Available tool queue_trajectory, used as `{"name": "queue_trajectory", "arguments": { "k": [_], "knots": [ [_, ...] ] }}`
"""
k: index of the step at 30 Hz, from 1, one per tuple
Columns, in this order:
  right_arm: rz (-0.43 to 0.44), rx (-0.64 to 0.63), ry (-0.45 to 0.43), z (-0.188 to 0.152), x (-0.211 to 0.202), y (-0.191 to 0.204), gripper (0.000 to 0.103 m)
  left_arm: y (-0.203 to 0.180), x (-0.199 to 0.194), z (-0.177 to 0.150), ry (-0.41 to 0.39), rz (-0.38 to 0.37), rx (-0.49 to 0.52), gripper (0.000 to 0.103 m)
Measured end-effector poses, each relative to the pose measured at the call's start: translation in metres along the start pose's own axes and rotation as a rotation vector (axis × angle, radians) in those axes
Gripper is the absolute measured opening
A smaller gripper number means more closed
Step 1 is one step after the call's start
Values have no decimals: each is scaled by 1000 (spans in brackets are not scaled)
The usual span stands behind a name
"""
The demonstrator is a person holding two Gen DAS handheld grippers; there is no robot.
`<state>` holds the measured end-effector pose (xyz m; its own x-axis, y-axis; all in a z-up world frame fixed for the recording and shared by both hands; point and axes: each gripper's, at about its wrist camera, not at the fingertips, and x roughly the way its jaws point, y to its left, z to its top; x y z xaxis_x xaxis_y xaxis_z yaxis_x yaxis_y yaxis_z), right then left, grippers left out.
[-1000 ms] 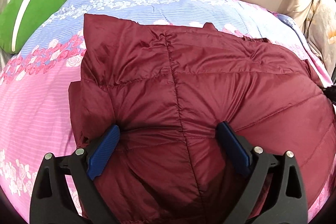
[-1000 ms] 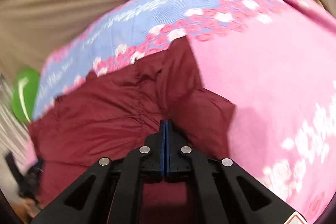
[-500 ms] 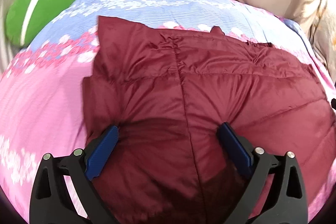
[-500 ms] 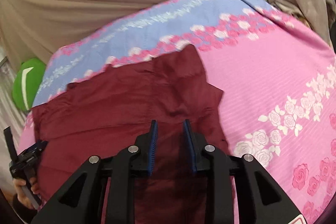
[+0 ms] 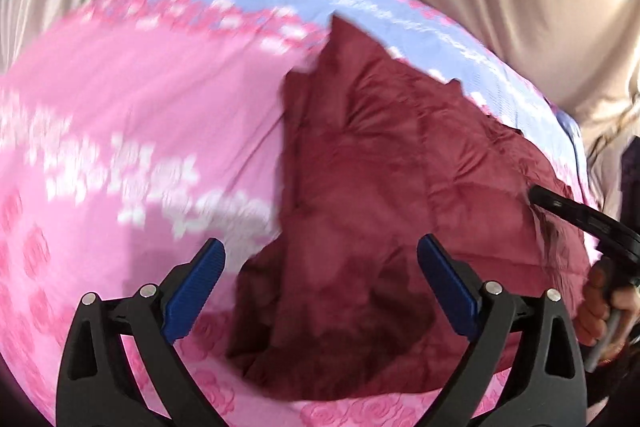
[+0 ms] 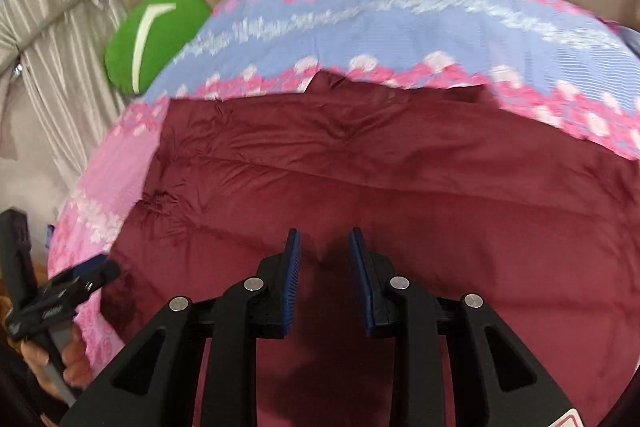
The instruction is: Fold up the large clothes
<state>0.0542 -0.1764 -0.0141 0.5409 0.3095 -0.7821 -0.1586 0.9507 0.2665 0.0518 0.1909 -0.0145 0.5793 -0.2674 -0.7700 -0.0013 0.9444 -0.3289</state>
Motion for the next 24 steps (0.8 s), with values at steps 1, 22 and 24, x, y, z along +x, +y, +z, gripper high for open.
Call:
{"name": "queue_trajectory", "arguments": {
  "k": [1, 22, 24],
  "knots": [
    [3, 1, 22, 0, 10, 0, 27, 5, 2, -5, 15, -13, -19, 95],
    [28, 1, -46, -2, -9, -21, 27, -94, -47, 6, -117, -221, 164, 11],
    [-48, 3, -95, 2, -32, -39, 27, -104, -54, 7, -133, -238, 187, 11]
  ]
}}
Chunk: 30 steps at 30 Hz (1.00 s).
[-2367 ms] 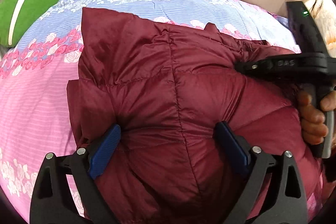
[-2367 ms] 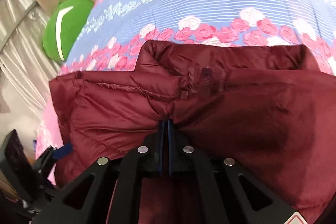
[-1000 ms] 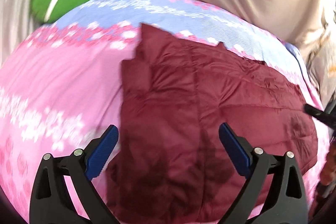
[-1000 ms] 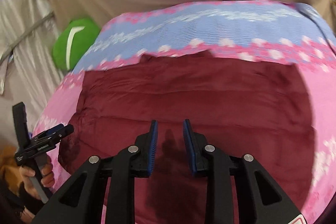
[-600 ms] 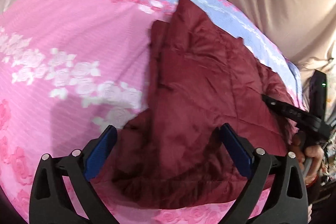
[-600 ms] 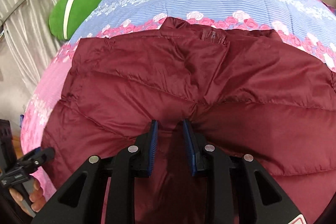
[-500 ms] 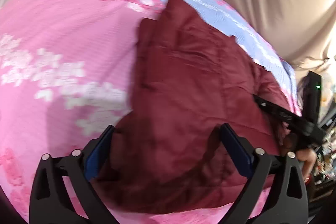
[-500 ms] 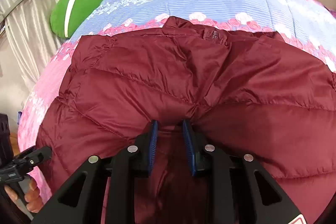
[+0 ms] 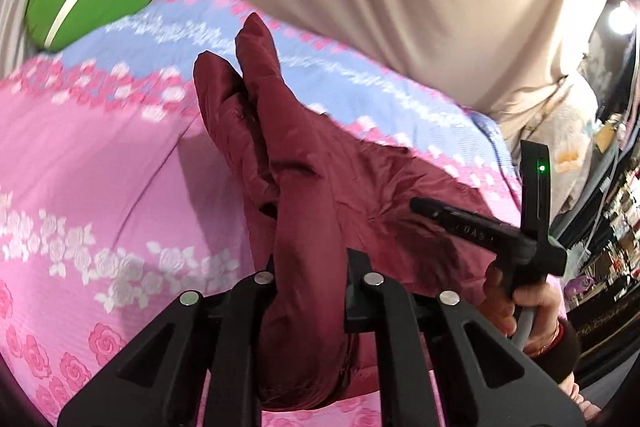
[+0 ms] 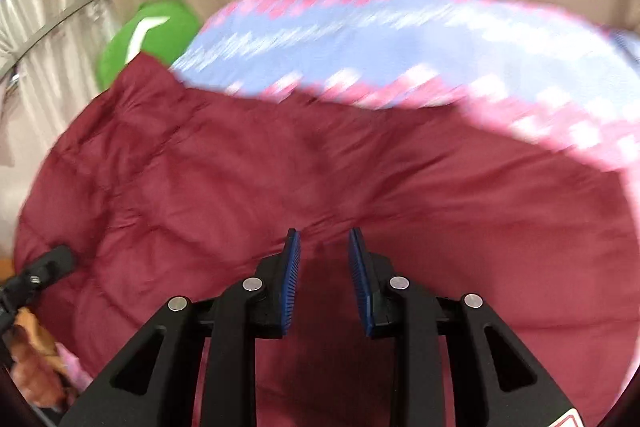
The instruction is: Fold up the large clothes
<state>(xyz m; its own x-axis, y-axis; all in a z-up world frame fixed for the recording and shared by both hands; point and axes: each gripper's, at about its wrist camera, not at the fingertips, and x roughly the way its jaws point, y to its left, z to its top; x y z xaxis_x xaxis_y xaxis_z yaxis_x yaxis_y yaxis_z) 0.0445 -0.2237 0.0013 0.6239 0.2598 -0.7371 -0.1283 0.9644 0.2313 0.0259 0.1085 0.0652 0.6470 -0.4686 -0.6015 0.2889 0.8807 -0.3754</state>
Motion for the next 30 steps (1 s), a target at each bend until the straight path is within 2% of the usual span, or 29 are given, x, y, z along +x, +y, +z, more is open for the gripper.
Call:
{"name": "queue_trajectory", "arguments": {
  "k": [3, 4, 7, 10, 14, 17, 18, 20, 23, 25, 27, 30],
  "knots": [
    [-18, 54, 38, 7, 10, -29, 18, -19, -4, 3, -23, -32, 40, 11],
    [-9, 65, 57, 7, 18, -34, 11, -23, -4, 4, -28, -47, 50, 11],
    [64, 83, 115, 10, 57, -38, 3, -44, -9, 7, -41, -96, 89, 11],
    [163, 68, 129, 11, 83, -21, 2, -66, -11, 9, -42, -136, 136, 10],
    [175, -12, 123, 12, 94, 5, 2, -99, 2, 7, -15, -181, 198, 10],
    [218, 64, 138, 15, 82, -11, 2, -118, 20, 8, 23, -216, 220, 10],
    [228, 107, 126, 14, 66, -24, 2, -121, 22, 8, 31, -221, 225, 10],
    [194, 134, 88, 15, 29, -50, 2, -125, 25, 7, 41, -233, 242, 10],
    [42, 166, -25, -2, -45, -110, 5, -130, 28, 6, 53, -250, 263, 10],
    [-55, 199, -55, -18, -67, -142, 9, -140, 33, 4, 64, -265, 286, 10],
    [-70, 225, -27, -33, -66, -162, 9, -148, 40, 2, 76, -282, 306, 10],
    [-17, 231, 18, -45, -32, -169, 8, -165, 52, -3, 106, -300, 327, 10]
  ]
}}
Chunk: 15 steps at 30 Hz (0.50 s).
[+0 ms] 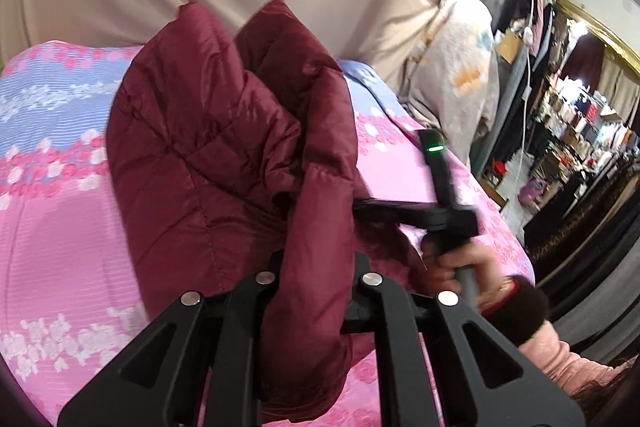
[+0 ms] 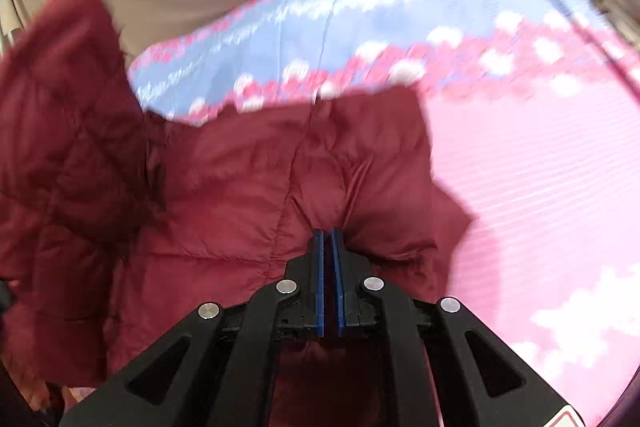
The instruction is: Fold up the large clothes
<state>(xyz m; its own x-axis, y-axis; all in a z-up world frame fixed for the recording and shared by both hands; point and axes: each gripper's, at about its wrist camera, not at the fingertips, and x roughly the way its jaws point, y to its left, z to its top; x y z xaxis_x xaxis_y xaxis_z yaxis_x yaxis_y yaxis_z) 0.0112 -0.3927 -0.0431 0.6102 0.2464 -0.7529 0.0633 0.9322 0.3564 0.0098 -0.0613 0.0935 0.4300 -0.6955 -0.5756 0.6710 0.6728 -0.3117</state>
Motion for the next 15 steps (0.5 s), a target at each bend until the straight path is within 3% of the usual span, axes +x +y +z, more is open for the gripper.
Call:
{"name": "queue_trajectory", "arguments": {
  "k": [5, 8, 11, 15],
  "knots": [
    [41, -77, -1, -1, 33, 26, 6, -28, 21, 0, 43, -7, 55, 10],
    [99, -18, 1, 1, 32, 23, 6, -49, 47, 0, 88, -19, 107, 10],
    [103, 81, -16, -1, 4, -4, 5, -59, 86, -4, 171, -25, 115, 10],
    [26, 152, -105, -18, -56, -37, 8, -68, 128, -17, 255, -9, 140, 10]
  ]
}}
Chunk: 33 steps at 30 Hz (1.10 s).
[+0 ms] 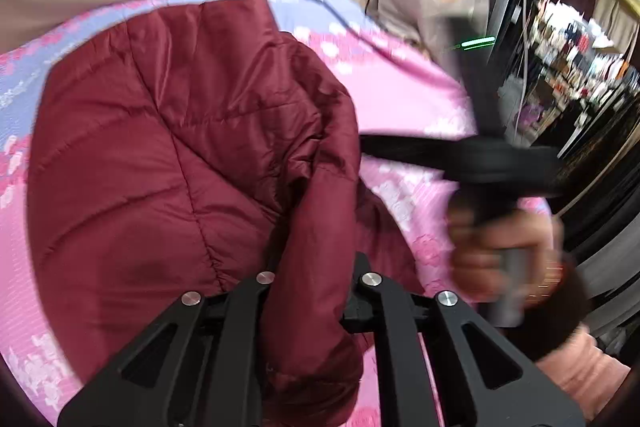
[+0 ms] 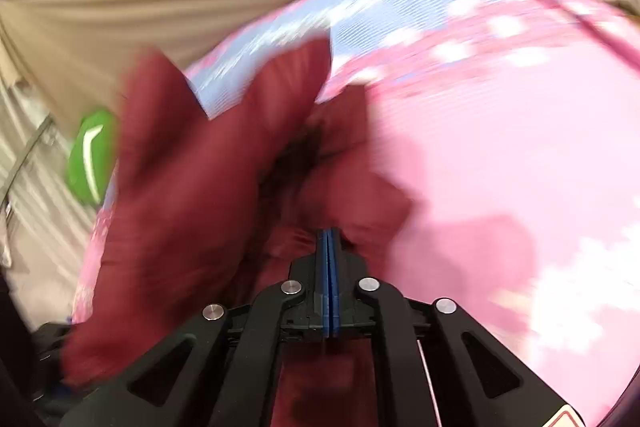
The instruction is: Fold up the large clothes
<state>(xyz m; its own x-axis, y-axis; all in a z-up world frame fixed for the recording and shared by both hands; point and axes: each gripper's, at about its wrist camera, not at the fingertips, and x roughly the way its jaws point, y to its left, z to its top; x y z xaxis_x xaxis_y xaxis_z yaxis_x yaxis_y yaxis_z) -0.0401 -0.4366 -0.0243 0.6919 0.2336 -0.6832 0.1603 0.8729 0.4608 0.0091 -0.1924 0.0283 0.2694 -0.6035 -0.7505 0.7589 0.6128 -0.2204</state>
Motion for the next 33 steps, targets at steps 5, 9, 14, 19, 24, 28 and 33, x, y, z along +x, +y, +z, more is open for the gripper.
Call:
{"name": "queue_trajectory", "arguments": {
  "k": [5, 9, 14, 19, 24, 28, 33],
  "knots": [
    [-13, 63, -80, -40, -64, -24, 8, -1, 38, -8, 68, 41, 2, 11],
    [4, 63, -94, -65, -80, -15, 9, -2, 30, -8, 59, 11, -16, 20],
    [28, -16, -152, -67, -103, 4, 32, 7, -52, -16, -83, -52, -31, 59],
    [141, -106, -212, -65, -118, 41, 64, 47, -130, -53, -209, 2, -132, 81],
    [199, -156, -142, -73, -92, 76, 72, 61, -121, -109, -98, 60, -193, 85],
    [84, -131, -53, -79, -51, 79, 71, 58, -94, -137, -21, 122, -154, 85],
    [104, -52, -31, -92, -47, 53, 7, 69, -73, -138, 10, 253, -128, 44]
  ]
}}
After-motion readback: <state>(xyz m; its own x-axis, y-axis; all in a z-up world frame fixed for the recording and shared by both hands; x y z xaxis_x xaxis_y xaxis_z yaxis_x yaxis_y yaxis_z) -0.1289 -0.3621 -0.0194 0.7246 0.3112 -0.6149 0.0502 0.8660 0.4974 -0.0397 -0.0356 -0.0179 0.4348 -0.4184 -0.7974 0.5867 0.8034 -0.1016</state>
